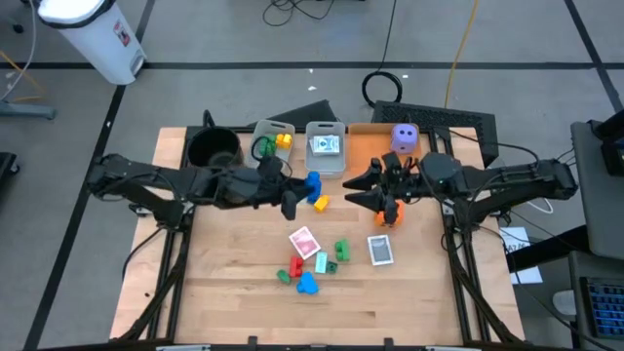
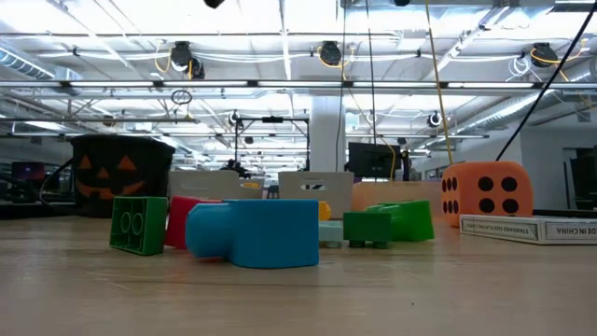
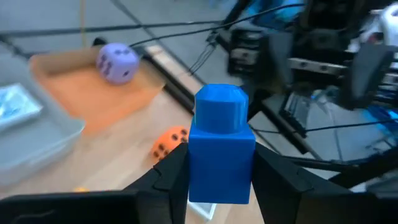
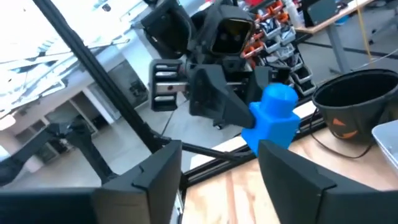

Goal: Pick & Place Toys
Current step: Put the blue game piece into the left gray bin

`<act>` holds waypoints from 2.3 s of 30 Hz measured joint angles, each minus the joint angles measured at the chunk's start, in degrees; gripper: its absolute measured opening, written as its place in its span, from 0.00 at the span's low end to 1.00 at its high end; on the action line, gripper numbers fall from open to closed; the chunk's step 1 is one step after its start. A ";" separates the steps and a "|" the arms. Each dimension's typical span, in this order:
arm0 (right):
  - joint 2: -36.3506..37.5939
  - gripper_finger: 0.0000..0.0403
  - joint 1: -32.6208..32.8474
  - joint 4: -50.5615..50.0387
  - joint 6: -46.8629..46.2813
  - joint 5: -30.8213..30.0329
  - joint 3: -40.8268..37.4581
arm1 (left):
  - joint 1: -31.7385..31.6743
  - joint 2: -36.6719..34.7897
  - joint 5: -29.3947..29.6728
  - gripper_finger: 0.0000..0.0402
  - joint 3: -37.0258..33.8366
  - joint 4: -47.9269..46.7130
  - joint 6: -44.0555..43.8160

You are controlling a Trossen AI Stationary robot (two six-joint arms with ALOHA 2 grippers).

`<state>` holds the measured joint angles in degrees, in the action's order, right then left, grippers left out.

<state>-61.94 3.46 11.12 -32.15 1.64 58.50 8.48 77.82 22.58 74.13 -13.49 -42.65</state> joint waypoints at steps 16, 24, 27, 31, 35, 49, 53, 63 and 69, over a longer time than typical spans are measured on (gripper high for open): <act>-7.80 0.74 -4.21 11.43 -1.81 0.14 -0.04 | -7.42 0.04 -15.93 0.37 0.00 11.03 9.60; -11.29 0.72 -4.26 17.51 -1.85 0.01 -0.04 | -9.02 0.07 -20.00 0.37 0.00 11.24 10.23; -12.04 0.71 -4.26 18.37 -2.28 0.01 -0.04 | -9.27 0.07 -20.85 0.37 0.00 11.27 10.19; -12.03 0.71 -4.26 18.27 -2.28 -0.01 -0.07 | -9.26 0.07 -21.09 0.37 0.00 11.40 10.45; -12.04 0.67 -4.26 18.31 -2.24 -0.12 -0.04 | -9.25 0.07 -21.25 0.37 0.00 11.68 10.47; -12.02 0.35 -4.24 18.33 -1.61 0.16 -0.04 | -9.14 0.07 -21.41 0.37 0.00 11.62 9.97; -11.99 0.30 -4.24 18.31 -0.96 0.27 -0.04 | -9.14 0.06 -21.47 0.37 0.00 11.65 9.97; -11.97 0.31 -4.24 18.14 0.08 0.21 -0.04 | -9.16 0.37 -22.42 0.37 0.00 11.64 10.01; -11.97 0.31 -4.24 18.16 0.53 0.21 -0.04 | -9.16 0.39 -22.56 0.37 0.00 11.64 11.00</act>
<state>-73.91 -0.78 29.28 -31.63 1.85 58.46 -0.69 78.22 0.01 74.13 -1.85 -31.66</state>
